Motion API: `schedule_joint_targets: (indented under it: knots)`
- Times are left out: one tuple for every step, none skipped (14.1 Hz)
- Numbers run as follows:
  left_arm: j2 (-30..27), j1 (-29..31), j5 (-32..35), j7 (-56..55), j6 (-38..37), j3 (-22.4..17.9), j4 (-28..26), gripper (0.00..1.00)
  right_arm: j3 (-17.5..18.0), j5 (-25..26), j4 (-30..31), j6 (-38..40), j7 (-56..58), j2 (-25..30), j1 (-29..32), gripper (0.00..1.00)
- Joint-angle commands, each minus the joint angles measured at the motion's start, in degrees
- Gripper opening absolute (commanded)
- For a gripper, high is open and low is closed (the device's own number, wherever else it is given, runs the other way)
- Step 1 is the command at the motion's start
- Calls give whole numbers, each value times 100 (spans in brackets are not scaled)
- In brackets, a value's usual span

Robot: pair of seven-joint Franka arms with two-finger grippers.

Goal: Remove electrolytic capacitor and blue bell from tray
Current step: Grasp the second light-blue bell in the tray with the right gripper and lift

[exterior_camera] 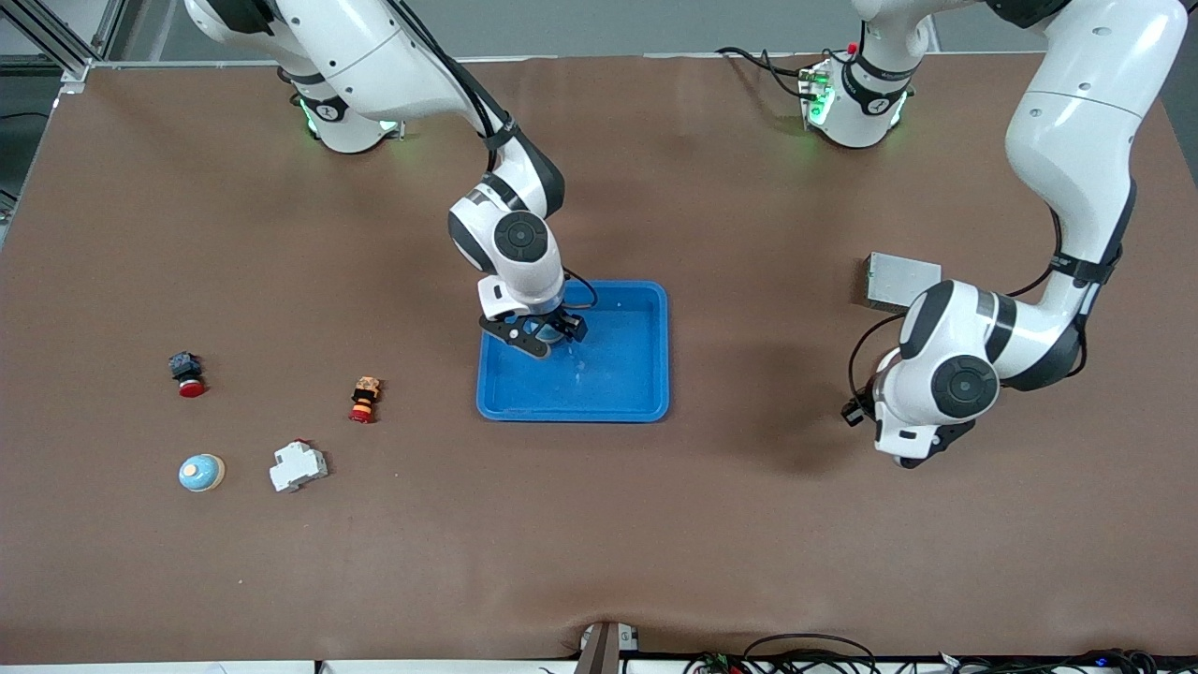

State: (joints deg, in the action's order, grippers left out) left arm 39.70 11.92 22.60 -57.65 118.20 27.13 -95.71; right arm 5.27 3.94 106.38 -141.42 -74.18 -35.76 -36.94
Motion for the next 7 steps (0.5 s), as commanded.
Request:
schedule_joint_targets:
  knots:
    - [90,-40,-2,-114,238,2,-79,0,-61,55,-126,44,-491,-45,-85,53]
    - [134,-49,-10,-132,308,-6,-79,0,-52,55,-135,53,-510,-45,-85,17]
    - [134,-58,-10,-132,326,-6,-71,0,-52,55,-144,88,-519,-37,-94,0]
    - [126,-49,-2,-123,335,-6,-71,0,-52,55,-144,97,-545,-36,-94,0]
    - [143,-75,7,-123,344,-15,-71,0,-52,55,-152,97,-537,-28,-85,0]
    - [143,-76,77,-123,370,-15,-71,0,-52,55,-205,132,-476,16,-76,0]
    - [152,-58,138,-123,370,-24,-71,0,-35,55,-301,393,-414,68,2,0]
